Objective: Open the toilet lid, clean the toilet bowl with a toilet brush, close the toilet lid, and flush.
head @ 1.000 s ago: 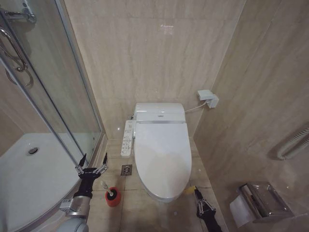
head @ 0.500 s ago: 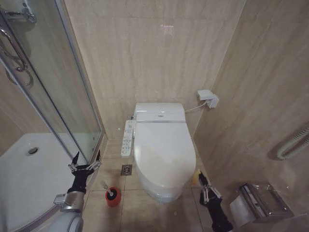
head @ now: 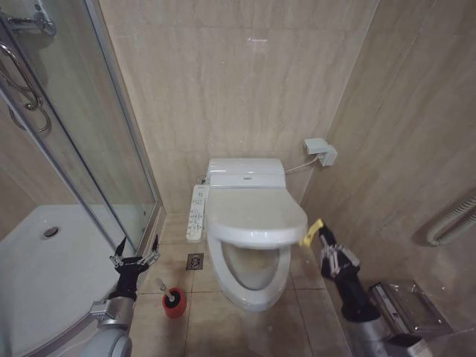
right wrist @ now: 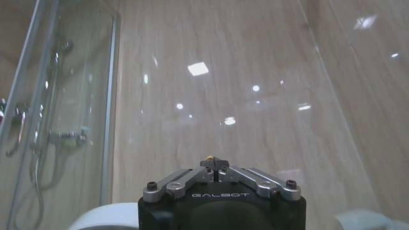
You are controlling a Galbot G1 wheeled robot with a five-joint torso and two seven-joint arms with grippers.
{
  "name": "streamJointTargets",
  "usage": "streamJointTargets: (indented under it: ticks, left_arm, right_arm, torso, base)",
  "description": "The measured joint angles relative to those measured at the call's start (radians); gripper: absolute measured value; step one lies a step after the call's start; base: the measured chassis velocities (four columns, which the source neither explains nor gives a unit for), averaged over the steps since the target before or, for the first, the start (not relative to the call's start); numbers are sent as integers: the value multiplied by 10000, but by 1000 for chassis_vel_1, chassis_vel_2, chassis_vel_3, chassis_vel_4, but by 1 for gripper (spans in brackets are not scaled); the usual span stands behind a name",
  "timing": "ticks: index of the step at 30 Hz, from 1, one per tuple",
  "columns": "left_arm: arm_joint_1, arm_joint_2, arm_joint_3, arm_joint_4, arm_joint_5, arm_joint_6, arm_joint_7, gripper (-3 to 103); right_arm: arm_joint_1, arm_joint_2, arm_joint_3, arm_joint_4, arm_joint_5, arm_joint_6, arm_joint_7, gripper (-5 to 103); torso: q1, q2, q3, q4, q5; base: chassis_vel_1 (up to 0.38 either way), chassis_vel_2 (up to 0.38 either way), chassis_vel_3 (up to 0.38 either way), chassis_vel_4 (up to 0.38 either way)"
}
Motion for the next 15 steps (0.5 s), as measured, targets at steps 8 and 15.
streamJointTargets:
  ticks: [8,15]
  left_arm:
    - [176,-105,25,193,303,-2,-1,100]
    - [356,-279,-9,194,638,5,-2,100]
  right_arm:
    - [1324,-1214,172,117,1147,-965,338,0]
    - [3151,-2397,-30,-1410,2132,-1368,530,0]
  torso:
    - [0,0,0,-1,0]
    - [-1,1,-1,0,1]
  base:
    - [0,0,0,0]
    - [0,0,0,0]
